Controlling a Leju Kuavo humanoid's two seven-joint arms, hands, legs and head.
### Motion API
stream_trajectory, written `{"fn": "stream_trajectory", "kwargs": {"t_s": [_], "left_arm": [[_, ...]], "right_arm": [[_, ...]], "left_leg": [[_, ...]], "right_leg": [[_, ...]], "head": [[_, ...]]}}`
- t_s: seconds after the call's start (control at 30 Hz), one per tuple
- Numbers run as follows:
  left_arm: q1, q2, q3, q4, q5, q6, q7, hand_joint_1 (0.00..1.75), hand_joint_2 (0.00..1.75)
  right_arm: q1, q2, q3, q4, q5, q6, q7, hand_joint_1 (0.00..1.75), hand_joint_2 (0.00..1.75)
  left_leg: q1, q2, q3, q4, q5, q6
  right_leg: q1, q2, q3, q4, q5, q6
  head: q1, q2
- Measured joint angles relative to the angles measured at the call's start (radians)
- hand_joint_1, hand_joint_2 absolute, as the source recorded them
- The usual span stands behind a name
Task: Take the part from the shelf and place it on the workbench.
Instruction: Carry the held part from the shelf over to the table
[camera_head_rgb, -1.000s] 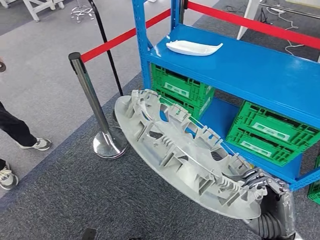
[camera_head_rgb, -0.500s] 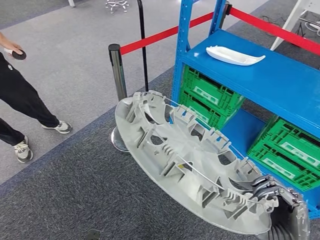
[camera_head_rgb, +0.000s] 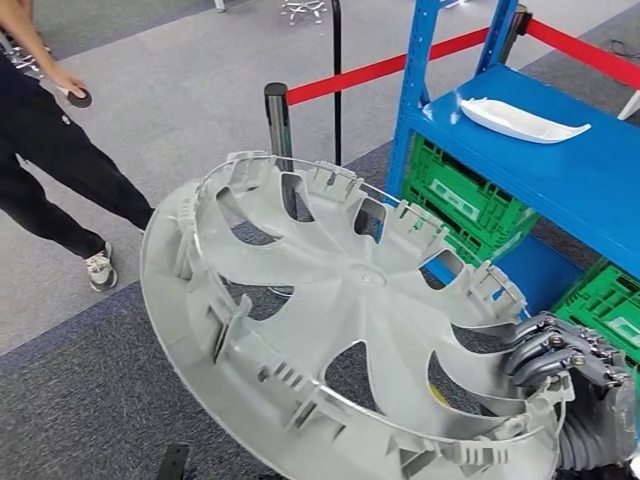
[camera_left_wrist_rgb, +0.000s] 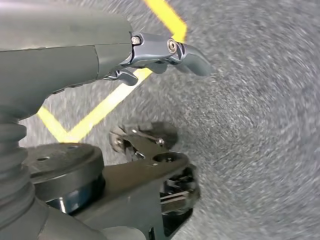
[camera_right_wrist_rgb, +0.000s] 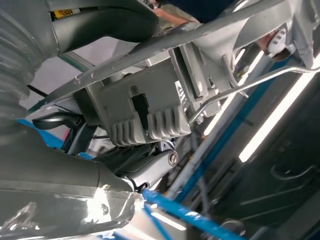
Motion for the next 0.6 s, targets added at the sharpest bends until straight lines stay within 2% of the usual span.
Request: {"fn": "stream_trajectory", "kwargs": {"t_s": [0.03, 0.07, 0.13, 0.17, 0.2, 0.27, 0.3, 0.33, 0.37, 0.43, 0.47, 0.5, 0.53, 0.57, 0.6], "left_arm": [[0.001, 0.0, 0.007, 0.0, 0.006, -0.003, 0.001, 0.0, 1.75], [0.002, 0.0, 0.013, 0.0, 0.007, -0.004, 0.003, 0.0, 1.75], [0.002, 0.0, 0.02, -0.001, 0.003, 0.0, 0.007, 0.0, 1.75], [0.001, 0.0, 0.022, -0.001, 0.001, 0.002, 0.008, 0.0, 1.75], [0.001, 0.0, 0.025, -0.001, -0.001, 0.004, 0.009, 0.0, 1.75], [0.005, 0.001, 0.028, -0.001, -0.007, 0.012, 0.018, 0.0, 1.75], [0.01, 0.002, 0.03, -0.001, -0.012, 0.016, 0.023, 0.0, 1.75], [0.013, 0.003, 0.03, -0.001, -0.017, 0.02, 0.028, 0.0, 1.75], [0.016, 0.004, 0.031, -0.001, -0.021, 0.024, 0.031, 0.0, 1.75], [0.017, 0.005, 0.036, -0.002, -0.021, 0.028, 0.032, 0.0, 1.75], [0.017, 0.006, 0.038, -0.002, -0.018, 0.029, 0.032, 0.0, 1.75], [0.018, 0.006, 0.041, -0.002, -0.015, 0.029, 0.031, 0.0, 1.75], [0.018, 0.007, 0.043, -0.002, -0.013, 0.029, 0.031, 0.0, 1.75], [0.018, 0.008, 0.045, -0.002, -0.012, 0.029, 0.031, 0.0, 1.75], [0.018, 0.008, 0.046, -0.002, -0.012, 0.029, 0.031, 0.0, 1.75]], "right_arm": [[-0.008, -0.004, 0.0, 0.0, 0.009, -0.004, -0.004, 1.75, 1.75], [-0.016, -0.008, 0.0, -0.001, 0.013, -0.008, -0.006, 1.75, 1.75], [-0.035, -0.017, -0.003, -0.003, 0.006, -0.012, -0.011, 1.75, 1.75], [-0.044, -0.021, -0.005, -0.004, 0.0, -0.012, -0.013, 1.75, 1.75], [-0.053, -0.024, -0.008, -0.005, -0.007, -0.011, -0.014, 1.75, 1.75], [-0.062, -0.026, -0.012, -0.005, -0.016, -0.01, -0.017, 1.75, 1.75], [-0.064, -0.026, -0.014, -0.005, -0.019, -0.01, -0.019, 1.75, 1.75], [-0.064, -0.026, -0.016, -0.005, -0.021, -0.009, -0.022, 1.75, 1.75], [-0.062, -0.026, -0.019, -0.004, -0.023, -0.009, -0.026, 1.75, 1.75], [-0.058, -0.026, -0.024, -0.002, -0.026, -0.007, -0.032, 1.75, 1.75], [-0.056, -0.026, -0.027, 0.0, -0.027, -0.006, -0.034, 1.75, 1.75], [-0.055, -0.026, -0.029, 0.003, -0.028, -0.004, -0.034, 1.75, 1.75], [-0.054, -0.026, -0.031, 0.006, -0.029, -0.002, -0.034, 1.75, 1.75], [-0.053, -0.026, -0.033, 0.009, -0.029, -0.001, -0.034, 1.75, 1.75], [-0.052, -0.026, -0.034, 0.011, -0.03, 0.0, -0.034, 1.75, 1.75]], "left_leg": [[-0.001, 0.001, 0.008, -0.013, 0.017, 0.003], [-0.002, 0.007, 0.035, -0.064, 0.048, 0.008], [-0.012, 0.047, 0.113, -0.208, 0.106, 0.021], [-0.017, 0.064, 0.14, -0.261, 0.12, 0.027], [-0.021, 0.075, 0.152, -0.29, 0.124, 0.032], [-0.022, 0.059, 0.152, -0.301, 0.124, 0.039], [-0.02, 0.048, 0.153, -0.305, 0.126, 0.044], [-0.017, 0.038, 0.156, -0.309, 0.129, 0.049], [-0.014, 0.027, 0.159, -0.312, 0.131, 0.054], [-0.01, 0.005, 0.16, -0.313, 0.134, 0.059], [-0.01, -0.007, 0.16, -0.313, 0.134, 0.06], [-0.01, -0.02, 0.16, -0.313, 0.134, 0.06], [-0.009, -0.033, 0.161, -0.312, 0.134, 0.06], [-0.007, -0.045, 0.162, -0.312, 0.134, 0.059], [-0.005, -0.059, 0.163, -0.31, 0.134, 0.056]], "right_leg": [[0.001, -0.012, 0.0, 0.0, 0.0, 0.0], [0.003, -0.023, 0.002, 0.0, -0.001, 0.0], [0.008, -0.043, 0.003, 0.002, -0.004, 0.002], [0.011, -0.052, 0.003, 0.002, -0.005, 0.005], [0.014, -0.061, 0.003, 0.001, -0.007, 0.008], [0.016, -0.081, 0.009, -0.003, -0.009, 0.016], [0.015, -0.08, 0.01, -0.001, -0.014, 0.021], [0.014, -0.064, 0.004, 0.016, -0.027, 0.026], [0.012, -0.038, -0.013, 0.055, -0.049, 0.031], [0.009, 0.015, -0.078, 0.188, -0.11, 0.037], [0.008, 0.025, -0.112, 0.251, -0.13, 0.039], [0.007, 0.028, -0.133, 0.283, -0.132, 0.041], [0.005, 0.03, -0.135, 0.276, -0.113, 0.043], [0.002, 0.033, -0.119, 0.232, -0.08, 0.045], [-0.005, 0.048, -0.089, 0.16, -0.039, 0.049]], "head": [[0.0, 0.0], [0.0, 0.0], [0.0, 0.0], [0.001, 0.0], [0.001, 0.0], [0.003, 0.0], [0.004, 0.0], [0.006, 0.0], [0.008, 0.0], [0.013, 0.0], [0.015, 0.0], [0.015, 0.0], [0.015, 0.0], [0.015, 0.0], [0.015, 0.0]]}}
